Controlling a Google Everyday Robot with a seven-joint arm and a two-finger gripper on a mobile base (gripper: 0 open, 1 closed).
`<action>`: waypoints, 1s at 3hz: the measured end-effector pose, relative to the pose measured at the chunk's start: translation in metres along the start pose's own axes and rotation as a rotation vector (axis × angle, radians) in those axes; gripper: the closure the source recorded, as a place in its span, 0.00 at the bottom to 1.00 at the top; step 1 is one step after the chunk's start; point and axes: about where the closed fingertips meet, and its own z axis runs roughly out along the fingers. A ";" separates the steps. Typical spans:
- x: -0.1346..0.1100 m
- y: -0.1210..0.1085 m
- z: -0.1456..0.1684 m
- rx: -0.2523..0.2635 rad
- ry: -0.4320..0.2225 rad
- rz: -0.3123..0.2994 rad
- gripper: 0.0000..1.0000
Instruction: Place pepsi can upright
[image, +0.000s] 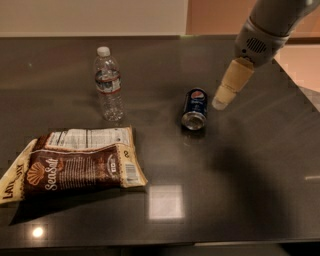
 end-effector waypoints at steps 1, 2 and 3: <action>-0.016 -0.011 0.022 -0.036 0.002 0.064 0.00; -0.023 -0.020 0.046 -0.059 0.021 0.136 0.00; -0.030 -0.025 0.064 -0.064 0.043 0.208 0.00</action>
Offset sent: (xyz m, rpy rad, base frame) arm 0.0432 0.0185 -0.0603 0.0272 0.1751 -0.1991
